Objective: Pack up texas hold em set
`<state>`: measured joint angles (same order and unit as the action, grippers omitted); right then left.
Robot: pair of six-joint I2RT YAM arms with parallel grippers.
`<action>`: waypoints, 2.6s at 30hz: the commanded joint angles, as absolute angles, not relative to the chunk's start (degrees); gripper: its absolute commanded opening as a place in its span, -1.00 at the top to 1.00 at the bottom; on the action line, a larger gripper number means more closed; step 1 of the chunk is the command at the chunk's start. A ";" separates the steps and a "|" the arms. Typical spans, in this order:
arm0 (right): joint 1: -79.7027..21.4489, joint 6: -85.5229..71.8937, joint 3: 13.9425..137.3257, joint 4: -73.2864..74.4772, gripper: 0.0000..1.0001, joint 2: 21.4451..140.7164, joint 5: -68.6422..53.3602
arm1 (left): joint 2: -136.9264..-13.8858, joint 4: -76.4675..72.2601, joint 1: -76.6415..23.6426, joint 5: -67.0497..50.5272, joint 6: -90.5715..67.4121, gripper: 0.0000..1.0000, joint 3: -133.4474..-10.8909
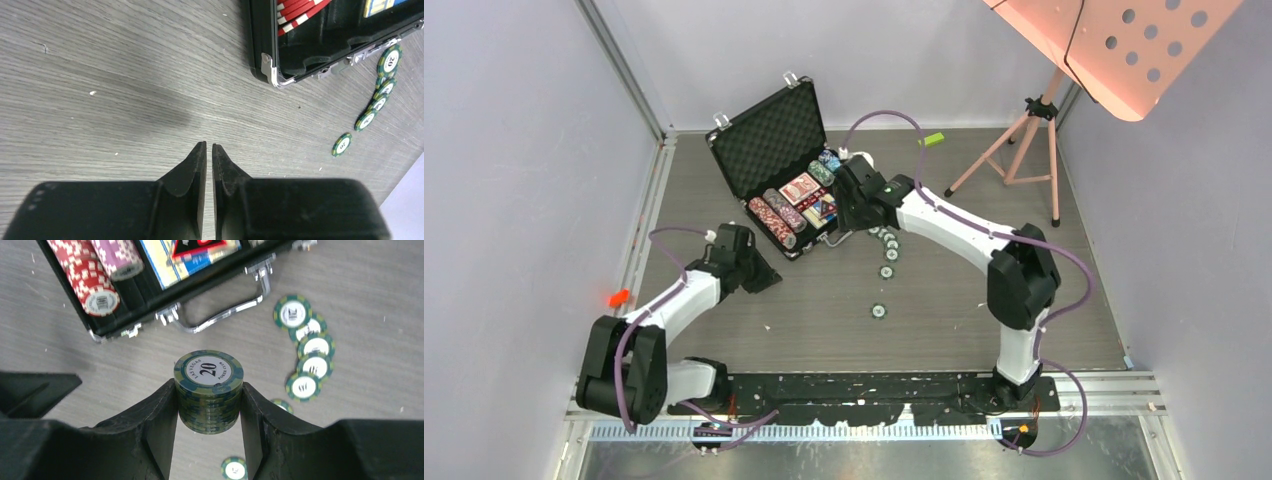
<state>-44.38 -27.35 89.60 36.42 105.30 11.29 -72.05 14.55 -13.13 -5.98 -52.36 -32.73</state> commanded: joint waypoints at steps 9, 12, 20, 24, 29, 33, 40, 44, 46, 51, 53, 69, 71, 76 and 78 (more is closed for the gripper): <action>-35.68 -14.04 113.51 33.34 0.57 122.09 6.20 | -70.03 16.73 -5.29 -13.22 -46.78 0.62 -36.96; -33.91 -12.86 118.11 33.19 0.57 125.92 1.59 | -69.65 15.23 -5.20 -13.98 -47.57 0.59 -35.65; -33.40 -4.03 129.13 32.69 0.59 136.84 -2.49 | -68.24 13.31 -4.92 -15.31 -49.05 0.58 -33.75; -33.39 -1.02 134.56 32.70 0.59 140.71 -2.87 | -67.39 13.29 -4.97 -15.42 -49.49 0.57 -33.25; -33.39 -0.27 135.84 31.31 0.59 141.93 -3.03 | -65.99 14.34 -4.94 -14.64 -49.14 0.57 -33.22; -33.45 -0.26 135.82 30.68 0.60 142.11 -3.01 | -65.28 14.59 -4.97 -14.42 -49.04 0.56 -33.21; -33.49 -0.26 131.56 28.14 0.62 137.06 -3.00 | -64.98 14.66 -4.95 -14.70 -48.78 0.56 -33.23; -33.51 -0.26 132.37 27.30 0.62 136.39 -5.12 | -64.91 14.43 -4.92 -14.86 -48.78 0.56 -33.17; -33.47 1.11 133.86 27.30 0.62 137.28 -6.67 | -64.93 14.33 -4.92 -15.17 -48.71 0.56 -33.17; -33.53 2.09 138.79 28.69 0.64 141.07 -7.59 | -64.88 14.77 -4.96 -15.31 -48.02 0.56 -33.32; -33.54 2.57 139.01 28.45 0.64 141.87 -7.52 | -64.78 14.85 -4.92 -15.29 -47.90 0.56 -33.24; -33.62 8.24 140.71 28.56 0.65 146.89 -8.66 | -65.57 14.83 -4.92 -15.71 -46.97 0.56 -33.74; -33.77 8.46 140.42 28.94 0.65 147.00 -8.36 | -65.51 15.15 -4.97 -15.53 -46.72 0.56 -33.79; -34.13 9.19 137.73 29.55 0.66 144.81 -7.74 | -65.39 15.21 -4.94 -15.21 -46.67 0.56 -33.75; -34.07 9.64 135.85 29.60 0.66 143.39 -7.33 | -65.30 15.18 -4.93 -15.28 -46.67 0.56 -33.81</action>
<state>-33.54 7.86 137.47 31.09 147.79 -8.10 -66.35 15.73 -5.21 -14.61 -47.53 -33.47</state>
